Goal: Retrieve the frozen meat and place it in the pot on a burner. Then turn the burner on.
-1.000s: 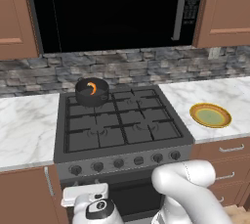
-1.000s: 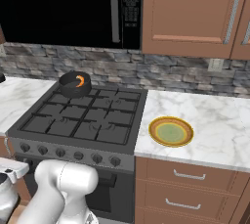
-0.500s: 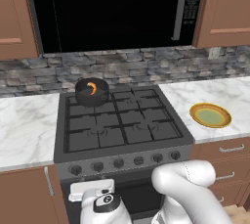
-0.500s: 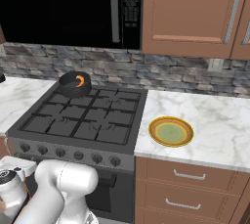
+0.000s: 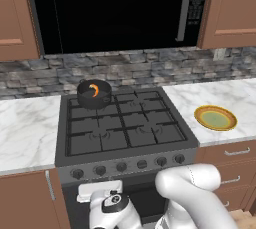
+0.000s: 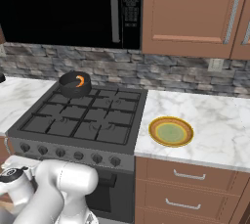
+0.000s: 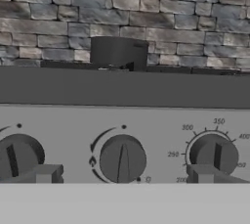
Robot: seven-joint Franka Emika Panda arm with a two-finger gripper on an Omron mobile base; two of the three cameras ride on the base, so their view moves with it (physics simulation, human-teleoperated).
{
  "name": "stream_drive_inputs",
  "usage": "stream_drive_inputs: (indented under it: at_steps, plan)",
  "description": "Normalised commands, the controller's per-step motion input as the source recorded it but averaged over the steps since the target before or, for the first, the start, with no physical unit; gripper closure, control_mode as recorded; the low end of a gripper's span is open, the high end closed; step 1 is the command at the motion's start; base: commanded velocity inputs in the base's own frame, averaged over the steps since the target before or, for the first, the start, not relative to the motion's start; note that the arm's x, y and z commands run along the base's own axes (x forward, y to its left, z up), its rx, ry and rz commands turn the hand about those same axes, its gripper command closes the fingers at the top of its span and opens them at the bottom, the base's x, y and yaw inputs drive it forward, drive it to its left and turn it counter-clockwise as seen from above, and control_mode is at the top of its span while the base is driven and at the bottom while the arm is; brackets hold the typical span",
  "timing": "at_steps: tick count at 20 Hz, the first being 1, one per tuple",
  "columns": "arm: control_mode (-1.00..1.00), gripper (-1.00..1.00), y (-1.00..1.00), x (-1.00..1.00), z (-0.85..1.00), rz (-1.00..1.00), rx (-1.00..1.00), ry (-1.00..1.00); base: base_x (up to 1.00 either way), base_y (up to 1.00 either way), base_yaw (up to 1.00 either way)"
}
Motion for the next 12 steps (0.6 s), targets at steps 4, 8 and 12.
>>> stream_drive_inputs:
  at_steps: [4,8,12]
  plan:
    - [-1.00,-1.00,-0.12,0.17,-0.02,0.00,0.00,0.00,0.00,0.00,0.00]
    - [-1.00,-1.00,-0.04,0.08,-0.17,0.00,0.00,0.00,0.00,0.00,0.00]
    - [-1.00,-1.00,0.00,0.00,-0.23,0.00,0.00,0.00,0.00,0.00,0.00]
